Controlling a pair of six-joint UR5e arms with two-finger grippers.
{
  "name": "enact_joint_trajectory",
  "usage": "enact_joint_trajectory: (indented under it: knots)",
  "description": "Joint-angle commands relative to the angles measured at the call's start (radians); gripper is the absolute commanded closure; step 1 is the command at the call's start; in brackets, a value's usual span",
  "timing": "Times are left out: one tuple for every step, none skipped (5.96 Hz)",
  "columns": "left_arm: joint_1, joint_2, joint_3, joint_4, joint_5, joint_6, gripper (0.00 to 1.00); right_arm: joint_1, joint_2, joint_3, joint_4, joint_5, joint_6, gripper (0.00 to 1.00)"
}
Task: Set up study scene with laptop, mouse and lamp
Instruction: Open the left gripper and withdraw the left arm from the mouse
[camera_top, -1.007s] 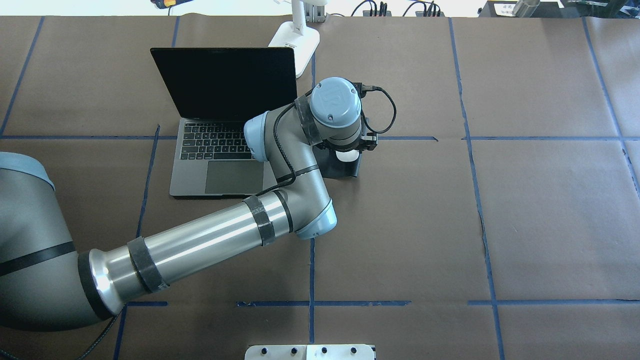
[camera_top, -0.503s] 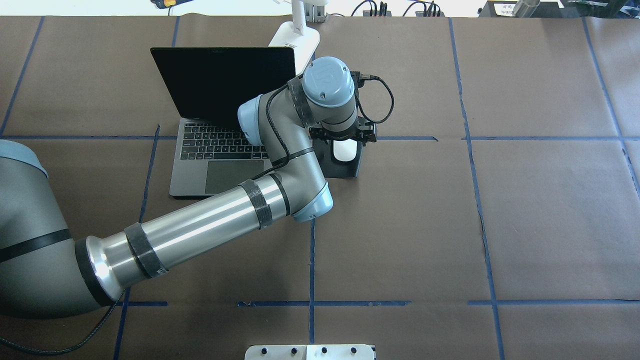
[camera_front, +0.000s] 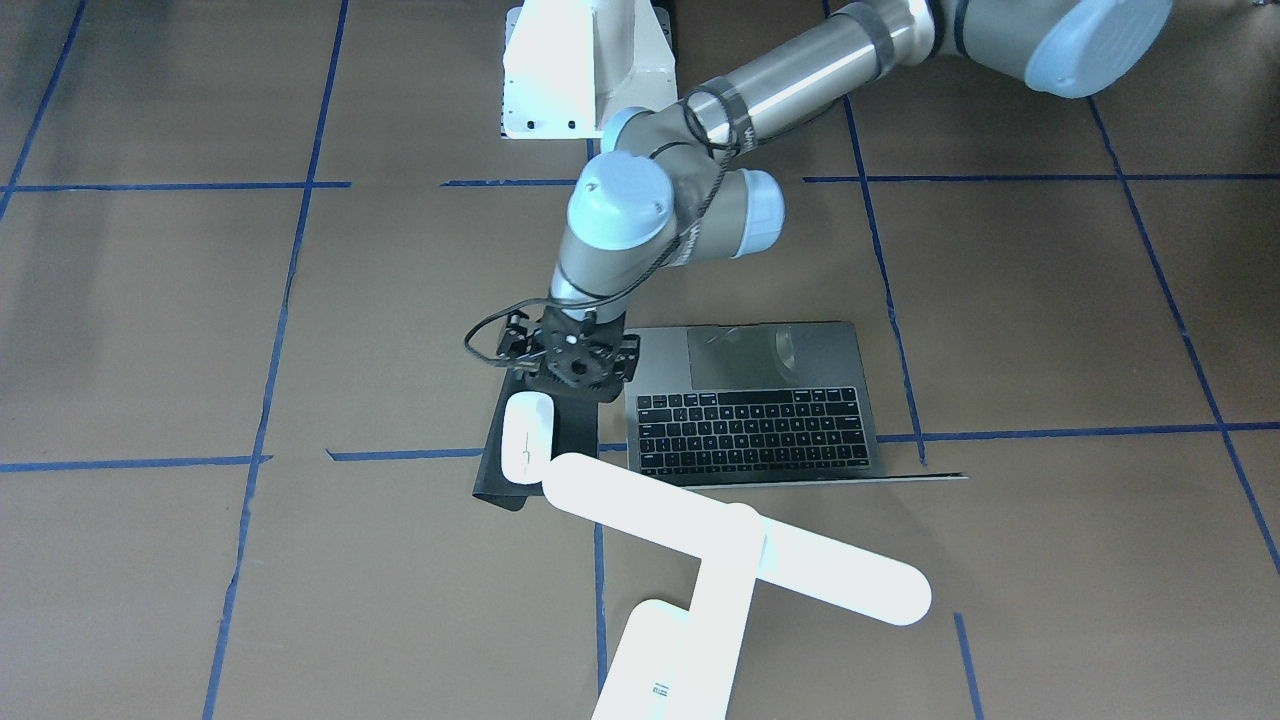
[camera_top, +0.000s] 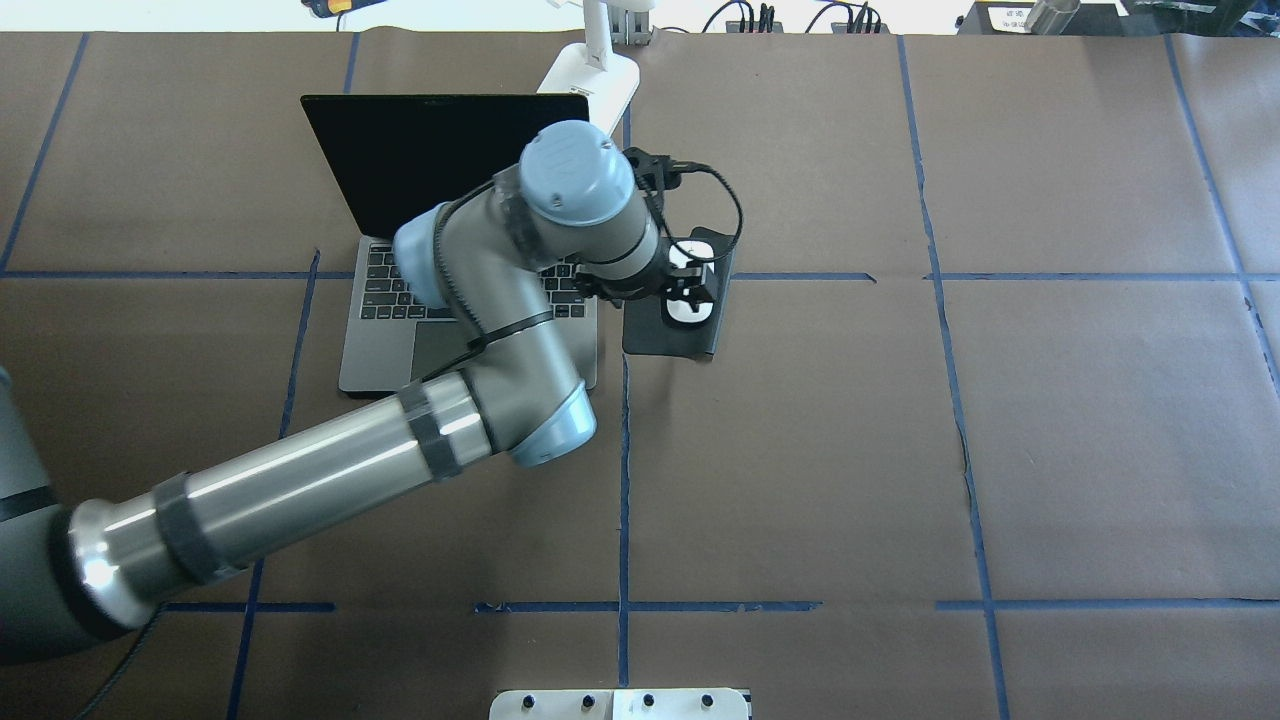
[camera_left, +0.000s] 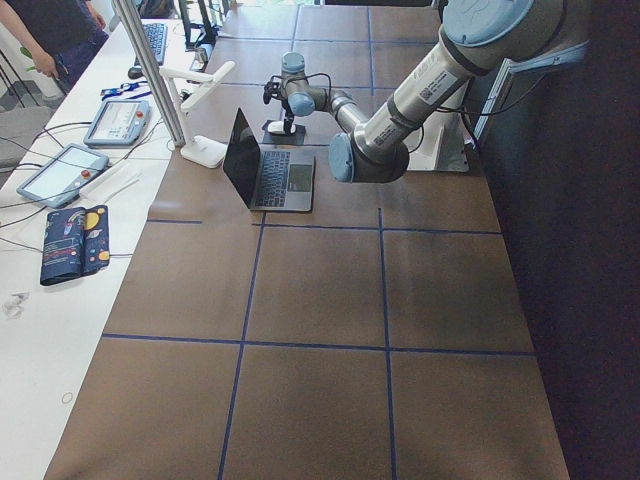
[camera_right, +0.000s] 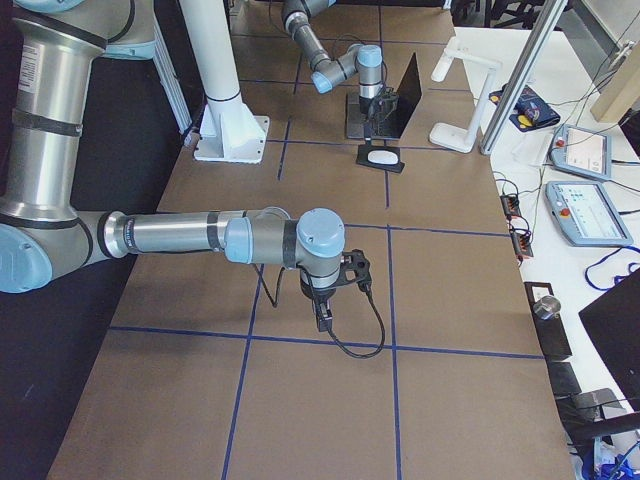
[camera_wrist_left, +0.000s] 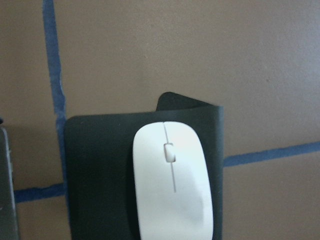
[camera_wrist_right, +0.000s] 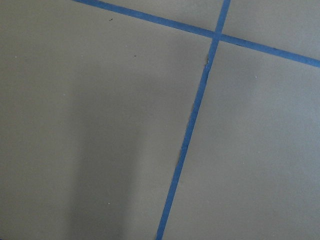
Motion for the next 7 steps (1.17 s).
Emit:
enact_joint_trajectory:
  knots:
    - [-0.010,0.246,-0.356,0.142,-0.015,0.009,0.00,0.000,-0.001,-0.002,0.000,0.001,0.000,0.00]
    - [-0.030,0.364,-0.514,0.221,-0.015,0.014,0.00,0.000,-0.001,-0.006,0.000,0.001,-0.001,0.00]
    - [-0.045,0.430,-0.615,0.335,-0.013,0.135,0.00,0.000,-0.003,-0.009,0.000,0.000,-0.003,0.00]
    - [-0.088,0.540,-0.704,0.398,-0.012,0.270,0.00,0.000,-0.010,-0.018,0.000,-0.002,-0.001,0.00]
    - [-0.195,0.641,-0.738,0.431,-0.057,0.460,0.00,0.000,-0.006,-0.035,-0.002,0.000,0.016,0.00]
    - [-0.355,0.712,-0.735,0.479,-0.175,0.651,0.00,0.000,-0.003,-0.031,0.001,-0.002,0.114,0.00]
    - [-0.509,0.825,-0.738,0.486,-0.288,0.738,0.00,0.000,0.007,-0.032,0.002,-0.002,0.129,0.00]
